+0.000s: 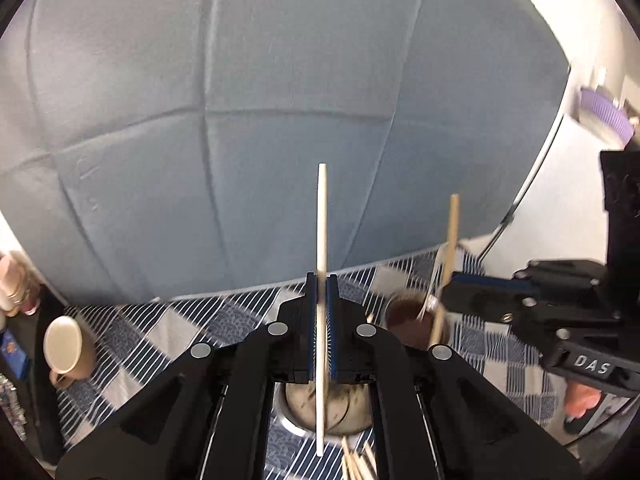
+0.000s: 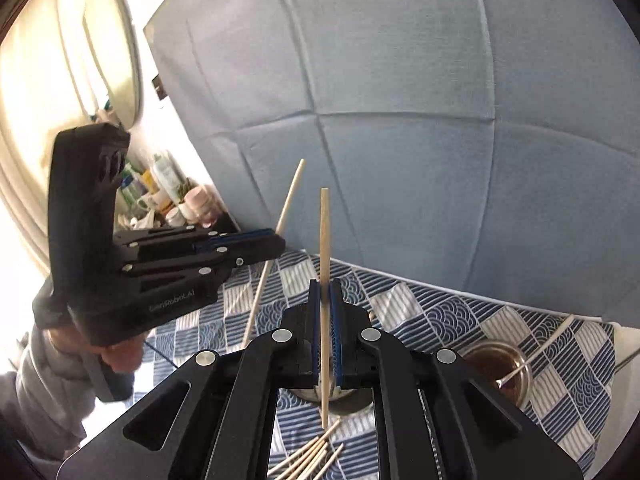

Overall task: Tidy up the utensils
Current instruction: 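Raise both held chopsticks over the black holder and lower them in, then open both tools to release the chopsticks into the holder and withdraw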

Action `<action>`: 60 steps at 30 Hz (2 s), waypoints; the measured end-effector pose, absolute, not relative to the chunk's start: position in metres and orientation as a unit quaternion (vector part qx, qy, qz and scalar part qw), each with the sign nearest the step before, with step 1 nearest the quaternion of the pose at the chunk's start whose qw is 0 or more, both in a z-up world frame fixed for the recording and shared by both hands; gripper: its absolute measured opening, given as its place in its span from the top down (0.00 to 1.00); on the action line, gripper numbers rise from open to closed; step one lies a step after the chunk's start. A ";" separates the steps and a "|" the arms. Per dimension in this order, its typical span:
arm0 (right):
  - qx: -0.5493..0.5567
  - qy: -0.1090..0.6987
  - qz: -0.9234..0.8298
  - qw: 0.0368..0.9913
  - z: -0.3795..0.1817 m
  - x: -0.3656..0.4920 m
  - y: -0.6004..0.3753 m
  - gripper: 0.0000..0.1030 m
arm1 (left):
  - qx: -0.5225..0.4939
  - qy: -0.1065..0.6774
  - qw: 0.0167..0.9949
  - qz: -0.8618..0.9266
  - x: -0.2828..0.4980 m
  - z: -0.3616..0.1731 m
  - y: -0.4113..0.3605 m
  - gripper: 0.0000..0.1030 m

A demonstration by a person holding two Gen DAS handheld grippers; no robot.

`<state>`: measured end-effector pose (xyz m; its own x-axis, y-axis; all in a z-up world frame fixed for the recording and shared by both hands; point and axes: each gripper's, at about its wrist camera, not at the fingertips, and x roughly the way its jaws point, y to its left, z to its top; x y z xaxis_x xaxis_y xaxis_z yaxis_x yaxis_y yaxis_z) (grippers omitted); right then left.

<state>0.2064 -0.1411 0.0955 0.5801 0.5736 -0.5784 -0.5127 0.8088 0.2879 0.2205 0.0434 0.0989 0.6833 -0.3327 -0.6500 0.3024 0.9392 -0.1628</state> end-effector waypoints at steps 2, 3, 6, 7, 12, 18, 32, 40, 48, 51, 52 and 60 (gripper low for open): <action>0.055 0.339 0.310 0.887 0.095 0.215 -0.141 0.95 | -0.026 0.349 0.920 -0.179 0.226 0.097 0.043 0.95; 0.057 0.338 0.310 0.887 0.095 0.217 -0.141 0.95 | -0.024 0.341 0.923 -0.179 0.229 0.096 0.041 0.95; 0.054 0.340 0.315 0.884 0.091 0.228 -0.137 0.95 | -0.023 0.322 0.928 -0.186 0.234 0.090 0.039 0.95; 0.051 0.341 0.314 0.885 0.089 0.229 -0.136 0.95 | -0.024 0.318 0.929 -0.188 0.235 0.089 0.039 0.95; 0.052 0.369 0.308 0.875 0.064 0.241 -0.131 0.95 | -0.035 0.302 0.933 -0.194 0.236 0.067 0.041 0.95; 0.056 0.409 0.307 0.858 0.028 0.246 -0.125 0.95 | -0.060 0.312 0.928 -0.195 0.233 0.037 0.050 0.95; 0.046 0.408 0.292 0.864 0.030 0.241 -0.129 0.91 | -0.030 0.330 0.927 -0.174 0.220 0.027 0.056 0.78; 0.052 0.391 0.279 0.875 0.045 0.228 -0.142 0.77 | -0.052 0.325 0.931 -0.154 0.208 0.038 0.075 0.66; 0.050 0.383 0.265 0.884 0.057 0.211 -0.146 0.60 | -0.043 0.329 0.933 -0.138 0.186 0.043 0.085 0.40; 0.048 0.383 0.259 0.886 0.060 0.203 -0.147 0.55 | -0.041 0.327 0.935 -0.134 0.177 0.043 0.088 0.31; 0.048 0.382 0.255 0.887 0.061 0.200 -0.148 0.51 | -0.042 0.326 0.935 -0.133 0.174 0.044 0.089 0.30; 0.047 0.396 0.220 0.890 0.052 0.181 -0.158 0.34 | -0.043 0.346 0.930 -0.118 0.153 0.033 0.097 0.21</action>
<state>0.1811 -0.1576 0.0517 0.5896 0.4288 -0.6845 -0.3536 0.8989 0.2586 0.1533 0.0969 0.0334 0.7319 -0.2501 -0.6338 0.1904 0.9682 -0.1622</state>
